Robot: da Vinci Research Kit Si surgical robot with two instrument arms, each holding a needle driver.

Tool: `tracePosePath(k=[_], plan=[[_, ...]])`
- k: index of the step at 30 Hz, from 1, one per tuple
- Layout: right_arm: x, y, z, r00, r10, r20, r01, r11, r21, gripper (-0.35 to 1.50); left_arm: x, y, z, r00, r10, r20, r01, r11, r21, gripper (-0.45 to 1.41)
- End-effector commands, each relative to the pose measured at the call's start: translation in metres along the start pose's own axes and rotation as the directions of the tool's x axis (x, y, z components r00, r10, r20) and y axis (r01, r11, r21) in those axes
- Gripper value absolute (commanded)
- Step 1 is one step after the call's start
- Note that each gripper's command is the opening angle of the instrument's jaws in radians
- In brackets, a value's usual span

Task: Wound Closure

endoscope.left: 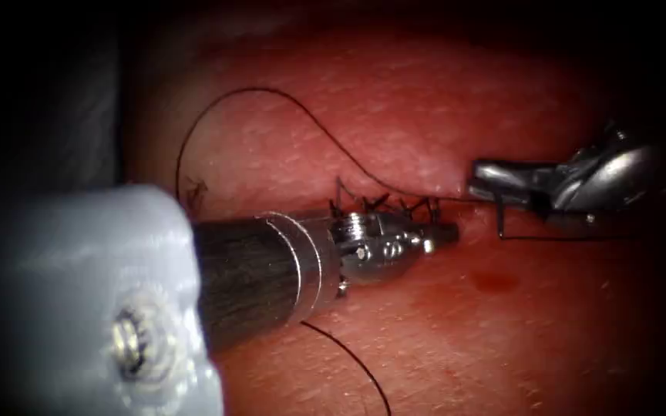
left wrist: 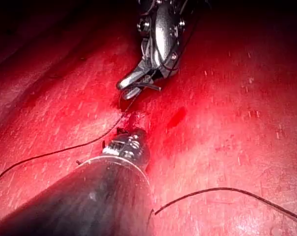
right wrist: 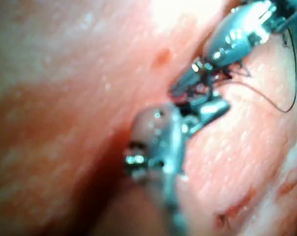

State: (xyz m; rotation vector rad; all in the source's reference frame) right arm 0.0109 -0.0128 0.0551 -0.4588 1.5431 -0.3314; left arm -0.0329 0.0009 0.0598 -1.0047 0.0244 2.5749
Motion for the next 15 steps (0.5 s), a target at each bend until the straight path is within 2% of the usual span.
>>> tracePosePath(k=[1,5,8,11,15], plan=[[-0.0003,-0.0008,0.0008,1.0,0.004,-0.002,-0.004,1.0,-0.004,-0.35,-0.0001,0.0004,0.0008,1.0,0.001,0.0,-0.001,1.0,-0.001,-0.45],[-0.0008,0.0002,0.0013,1.0,0.011,-0.002,-0.011,1.0,-0.006,-0.35,-0.0002,0.0003,0.0012,1.0,0.002,-0.002,-0.002,1.0,-0.001,-0.45],[-0.0013,0.0008,0.0014,0.997,0.075,0.002,-0.075,0.997,-0.005,-0.35,-0.0003,0.0004,0.0015,1.0,0.003,-0.003,-0.003,1.0,-0.001,-0.45],[-0.0033,0.0016,0.0017,0.972,0.233,0.021,-0.233,0.972,-0.003,-0.35,-0.0004,0.0004,0.0013,1.0,0.004,-0.004,-0.004,1.0,-0.003,-0.45],[-0.0049,0.0023,0.0016,0.945,0.324,0.052,-0.324,0.946,-0.019,-0.35,-0.0006,0.0004,0.0011,1.0,0.005,-0.005,-0.005,1.0,-0.005,-0.43]])
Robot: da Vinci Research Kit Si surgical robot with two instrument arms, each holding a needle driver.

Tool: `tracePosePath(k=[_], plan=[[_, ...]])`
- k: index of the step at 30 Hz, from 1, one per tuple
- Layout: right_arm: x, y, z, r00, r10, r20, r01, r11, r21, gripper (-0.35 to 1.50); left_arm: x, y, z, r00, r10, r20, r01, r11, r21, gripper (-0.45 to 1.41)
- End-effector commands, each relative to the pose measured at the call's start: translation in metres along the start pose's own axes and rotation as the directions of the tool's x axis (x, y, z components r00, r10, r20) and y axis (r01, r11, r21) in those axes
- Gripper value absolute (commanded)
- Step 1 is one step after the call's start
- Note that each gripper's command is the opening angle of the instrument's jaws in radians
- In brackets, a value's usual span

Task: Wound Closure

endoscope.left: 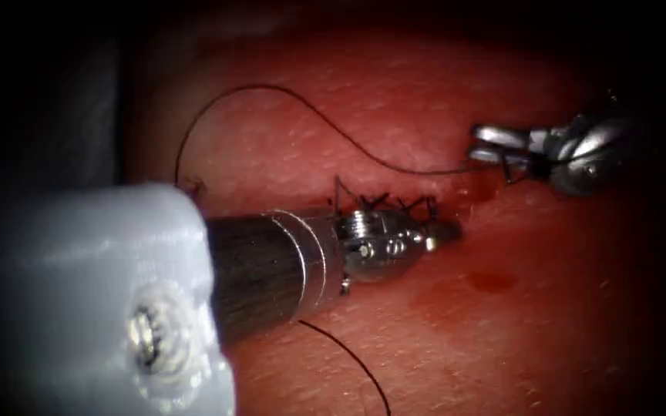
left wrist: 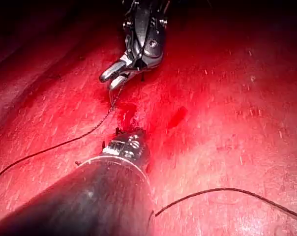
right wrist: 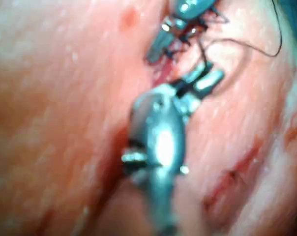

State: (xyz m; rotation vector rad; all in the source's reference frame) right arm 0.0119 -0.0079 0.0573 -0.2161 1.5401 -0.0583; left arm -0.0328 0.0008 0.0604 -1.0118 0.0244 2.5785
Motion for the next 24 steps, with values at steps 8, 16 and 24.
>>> tracePosePath(k=[8,16,24], plan=[[0.0001,0.0006,0.0005,1.0,0.007,0.012,-0.007,1.0,-0.007,-0.35,-0.0002,0.0002,0.0004,1.0,0.001,-0.003,-0.001,1.0,-0.005,-0.45],[-0.0001,0.001,0.0011,1.0,0.009,0.018,-0.009,1.0,-0.01,-0.35,-0.0002,0.0002,0.0002,1.0,0.0,-0.002,0.0,1.0,-0.006,-0.45],[-0.0003,0.0012,0.0021,0.999,0.001,0.052,-0.006,0.994,0.111,-0.35,-0.0001,0.0002,0.0003,1.0,0.0,-0.002,0.0,1.0,-0.005,-0.45]])
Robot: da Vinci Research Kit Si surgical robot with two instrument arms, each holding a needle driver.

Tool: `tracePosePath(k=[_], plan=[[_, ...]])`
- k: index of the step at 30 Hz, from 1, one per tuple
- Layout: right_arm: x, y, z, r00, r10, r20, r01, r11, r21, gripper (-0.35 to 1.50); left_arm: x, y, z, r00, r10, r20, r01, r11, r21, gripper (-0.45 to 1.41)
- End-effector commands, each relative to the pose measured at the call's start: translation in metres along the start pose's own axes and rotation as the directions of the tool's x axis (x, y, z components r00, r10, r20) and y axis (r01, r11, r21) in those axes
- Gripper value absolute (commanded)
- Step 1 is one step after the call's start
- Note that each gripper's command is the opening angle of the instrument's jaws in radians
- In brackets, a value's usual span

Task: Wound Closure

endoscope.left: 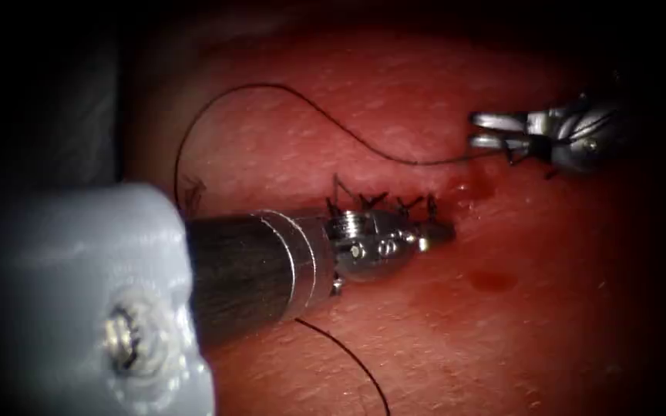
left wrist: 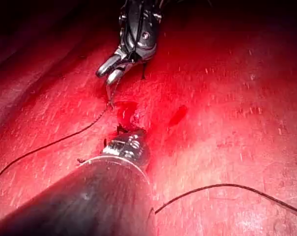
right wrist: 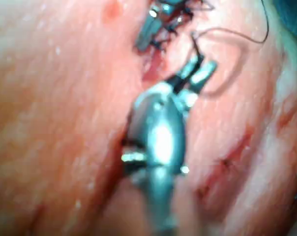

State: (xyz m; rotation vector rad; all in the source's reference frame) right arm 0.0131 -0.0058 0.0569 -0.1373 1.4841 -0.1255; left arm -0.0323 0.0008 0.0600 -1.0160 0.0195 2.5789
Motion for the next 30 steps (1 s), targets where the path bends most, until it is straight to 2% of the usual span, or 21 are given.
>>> tracePosePath(k=[1,5,19,23,26,30], plan=[[-0.0005,-0.0005,0.0015,1.0,-0.002,0.031,-0.001,0.996,0.094,-0.35,-0.0001,0.0003,0.0009,1.0,0.0,0.0,0.0,1.0,-0.001,-0.45],[-0.0004,0.0002,0.0024,0.999,-0.003,0.048,-0.005,0.986,0.165,-0.35,-0.0001,0.0003,0.0009,1.0,0.0,0.0,0.0,1.0,-0.001,-0.45],[0.0003,0.0038,0.0031,0.999,0.003,0.05,-0.013,0.981,0.193,-0.35,0.0,0.0004,0.0012,1.0,-0.002,0.001,0.002,1.0,0.001,-0.45],[-0.0001,0.0037,0.0036,0.998,0.021,0.058,-0.033,0.977,0.21,-0.35,0.0,0.0004,0.0012,1.0,-0.001,0.001,0.001,1.0,0.002,-0.45],[-0.0007,0.0037,0.0039,0.993,0.089,0.079,-0.105,0.969,0.222,-0.35,0.0,0.0004,0.0013,1.0,-0.001,0.001,0.001,1.0,0.003,-0.45],[-0.0015,0.0021,0.0045,0.985,0.119,0.121,-0.149,0.95,0.275,-0.35,0.0,0.0003,0.0011,1.0,-0.001,0.0,0.001,1.0,0.0,-0.45]])
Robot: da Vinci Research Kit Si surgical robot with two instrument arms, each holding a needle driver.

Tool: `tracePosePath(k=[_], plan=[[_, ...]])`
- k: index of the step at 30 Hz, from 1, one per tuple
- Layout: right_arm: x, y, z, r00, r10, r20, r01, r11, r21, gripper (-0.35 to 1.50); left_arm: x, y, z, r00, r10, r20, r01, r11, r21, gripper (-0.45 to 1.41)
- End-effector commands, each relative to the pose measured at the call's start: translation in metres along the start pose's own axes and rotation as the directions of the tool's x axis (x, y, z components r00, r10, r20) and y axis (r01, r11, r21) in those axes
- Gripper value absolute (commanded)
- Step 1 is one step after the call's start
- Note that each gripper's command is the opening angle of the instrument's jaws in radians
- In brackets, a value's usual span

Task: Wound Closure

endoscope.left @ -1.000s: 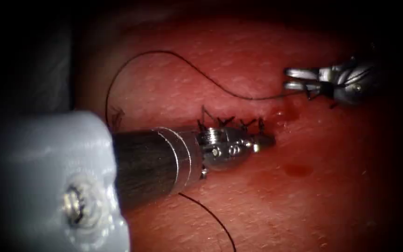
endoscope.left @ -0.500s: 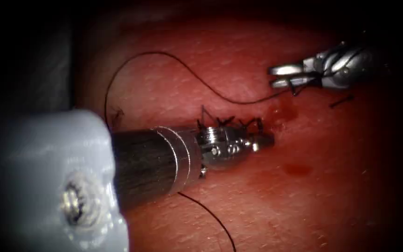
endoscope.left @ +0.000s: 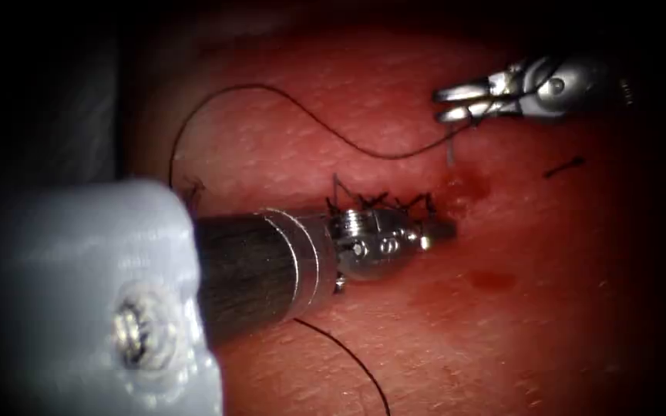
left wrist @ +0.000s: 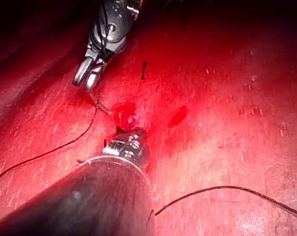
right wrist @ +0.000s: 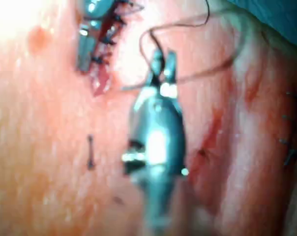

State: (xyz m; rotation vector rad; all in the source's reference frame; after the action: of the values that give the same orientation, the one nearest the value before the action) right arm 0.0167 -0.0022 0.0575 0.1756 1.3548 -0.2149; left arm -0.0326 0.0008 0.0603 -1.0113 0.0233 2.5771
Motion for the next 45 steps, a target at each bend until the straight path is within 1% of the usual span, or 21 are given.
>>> tracePosePath(k=[1,2,3,4,6,8,9,10,12,16,20,26,29,31,33,34,38,39,42,43,45], plan=[[-0.0011,-0.0014,0.0014,0.999,0.037,0.002,-0.037,0.999,0.02,-0.35,0.0,0.0002,0.0006,1.0,0.001,-0.002,-0.001,1.0,-0.005,-0.45],[-0.0015,-0.0016,0.0015,0.997,0.078,0.005,-0.078,0.997,0.027,-0.35,0.0,0.0002,0.0006,1.0,0.001,-0.002,-0.001,1.0,-0.005,-0.45],[-0.0015,-0.0016,0.0015,0.997,0.078,0.005,-0.078,0.997,0.027,-0.35,0.0,0.0002,0.0006,1.0,0.001,-0.002,-0.001,1.0,-0.005,-0.45],[-0.0021,-0.0017,0.0015,0.99,0.144,0.013,-0.144,0.989,0.032,-0.35,-0.0001,0.0002,0.0006,1.0,0.001,-0.002,-0.001,1.0,-0.005,-0.45],[-0.0024,-0.0016,0.0015,0.982,0.188,0.03,-0.189,0.981,0.044,-0.35,-0.0001,0.0002,0.0006,1.0,0.001,-0.002,-0.001,1.0,-0.005,-0.45],[-0.0029,-0.0012,0.0013,0.937,0.346,0.049,-0.348,0.936,0.048,-0.35,-0.0002,0.0002,0.0006,1.0,0.002,-0.003,-0.002,1.0,-0.006,-0.45],[-0.003,-0.001,0.0012,0.919,0.391,0.049,-0.393,0.918,0.048,-0.35,-0.0002,0.0002,0.0006,1.0,-0.004,-0.003,0.004,1.0,-0.006,-0.45],[-0.0032,-0.0007,0.0011,0.889,0.456,0.046,-0.458,0.888,0.038,-0.35,-0.0002,0.0002,0.0006,1.0,-0.004,-0.003,0.004,1.0,-0.006,-0.45],[-0.0035,-0.0001,0.001,0.853,0.52,0.033,-0.521,0.853,0.025,-0.35,-0.0002,0.0002,0.0005,1.0,-0.004,-0.003,0.004,1.0,-0.006,-0.45],[-0.0036,0.0005,0.0009,0.852,0.524,0.007,-0.524,0.852,0.009,-0.35,-0.0002,0.0002,0.0006,1.0,-0.004,-0.003,0.004,1.0,-0.005,-0.45],[-0.0034,0.0002,0.0013,0.827,0.562,0.005,-0.562,0.827,0.01,-0.35,-0.0003,0.0003,0.0009,1.0,-0.003,-0.002,0.003,1.0,-0.002,-0.45],[-0.0033,0.0012,0.0017,0.818,0.574,-0.028,-0.574,0.818,-0.014,-0.35,-0.0005,0.0008,0.0017,1.0,0.0,0.001,0.0,1.0,0.007,-0.45],[-0.0032,0.0013,0.0019,0.801,0.598,-0.028,-0.598,0.801,-0.012,-0.35,-0.0007,0.0007,0.0019,1.0,0.001,0.0,-0.001,1.0,0.007,-0.45],[-0.0032,0.0011,0.0019,0.78,0.625,-0.027,-0.625,0.78,-0.009,-0.35,-0.0009,0.0007,0.002,1.0,0.003,0.0,-0.003,1.0,0.008,-0.45],[-0.0032,0.0009,0.002,0.774,0.633,-0.027,-0.633,0.774,-0.008,-0.35,-0.001,0.0006,0.0021,1.0,0.003,-0.001,-0.003,1.0,0.008,-0.45],[-0.0032,0.0006,0.0021,0.757,0.653,-0.026,-0.654,0.757,-0.005,-0.35,-0.0011,0.0005,0.0021,1.0,0.004,-0.001,-0.004,1.0,0.008,-0.45],[-0.003,-0.0001,0.0023,0.717,0.697,-0.014,-0.697,0.717,0.002,-0.35,-0.0013,0.0003,0.0022,1.0,0.004,-0.001,-0.004,1.0,0.007,-0.45],[-0.003,-0.0003,0.0024,0.696,0.718,-0.007,-0.718,0.696,0.005,-0.35,-0.0015,0.0002,0.0022,1.0,0.005,-0.002,-0.005,1.0,0.007,-0.45],[-0.0029,-0.0009,0.0025,0.692,0.721,0.029,-0.722,0.692,0.015,-0.35,-0.0019,0.0,0.0016,1.0,0.008,-0.004,-0.008,1.0,0.001,-0.45],[-0.003,-0.0013,0.0026,0.678,0.734,0.037,-0.735,0.677,0.023,-0.35,-0.002,-0.0001,0.0014,1.0,0.008,-0.006,-0.008,1.0,-0.003,-0.45],[-0.0032,-0.002,0.0026,0.608,0.793,0.049,-0.794,0.606,0.039,-0.35,-0.0022,-0.0006,0.0008,1.0,0.007,0.0,-0.007,1.0,0.0,-0.45]])
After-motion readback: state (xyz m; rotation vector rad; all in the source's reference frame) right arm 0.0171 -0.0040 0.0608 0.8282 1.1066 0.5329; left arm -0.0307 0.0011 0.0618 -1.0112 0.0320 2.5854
